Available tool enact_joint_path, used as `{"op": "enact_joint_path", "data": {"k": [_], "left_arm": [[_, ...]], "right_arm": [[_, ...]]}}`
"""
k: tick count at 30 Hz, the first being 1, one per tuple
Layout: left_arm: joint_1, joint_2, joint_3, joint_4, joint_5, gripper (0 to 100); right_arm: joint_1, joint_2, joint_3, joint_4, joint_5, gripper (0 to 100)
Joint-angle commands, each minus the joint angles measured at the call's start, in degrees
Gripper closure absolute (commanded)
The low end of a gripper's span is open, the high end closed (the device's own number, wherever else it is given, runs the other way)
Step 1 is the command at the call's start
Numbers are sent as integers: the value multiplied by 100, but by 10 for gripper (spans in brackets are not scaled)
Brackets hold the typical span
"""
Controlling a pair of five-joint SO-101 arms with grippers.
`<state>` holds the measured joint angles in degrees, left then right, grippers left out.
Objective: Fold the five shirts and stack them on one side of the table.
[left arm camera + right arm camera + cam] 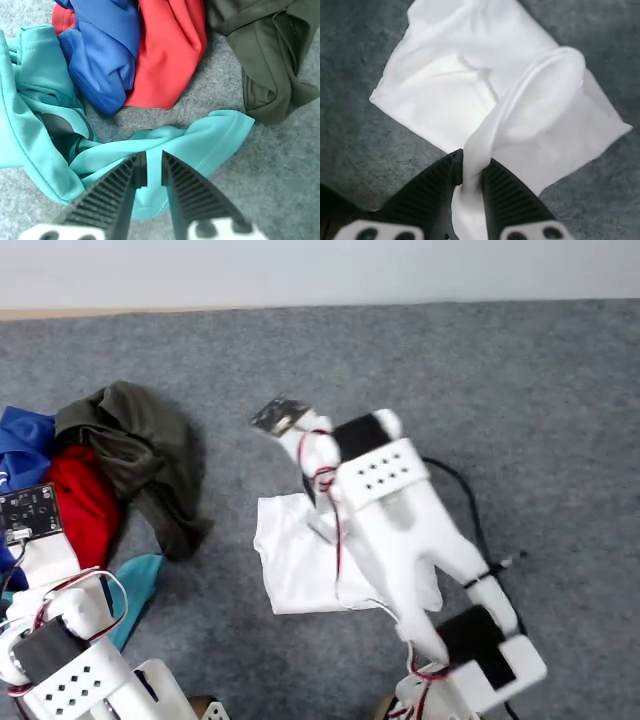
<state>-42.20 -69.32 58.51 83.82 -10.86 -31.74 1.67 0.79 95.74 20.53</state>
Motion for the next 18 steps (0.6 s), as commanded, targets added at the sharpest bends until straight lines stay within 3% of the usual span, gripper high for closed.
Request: {"op": "enact_joint_path", "data": {"k": [1, 10, 18], "left_arm": [[-18, -62, -198, 26, 9, 947], [-18, -62, -198, 26, 9, 967], [-18, -62, -198, 26, 9, 966]], "right_arm": [[-163, 312, -360, -163, -18, 989], [-725, 1165, -1196, -171, -62, 989], [-743, 1710, -1916, -136, -70, 989]]}}
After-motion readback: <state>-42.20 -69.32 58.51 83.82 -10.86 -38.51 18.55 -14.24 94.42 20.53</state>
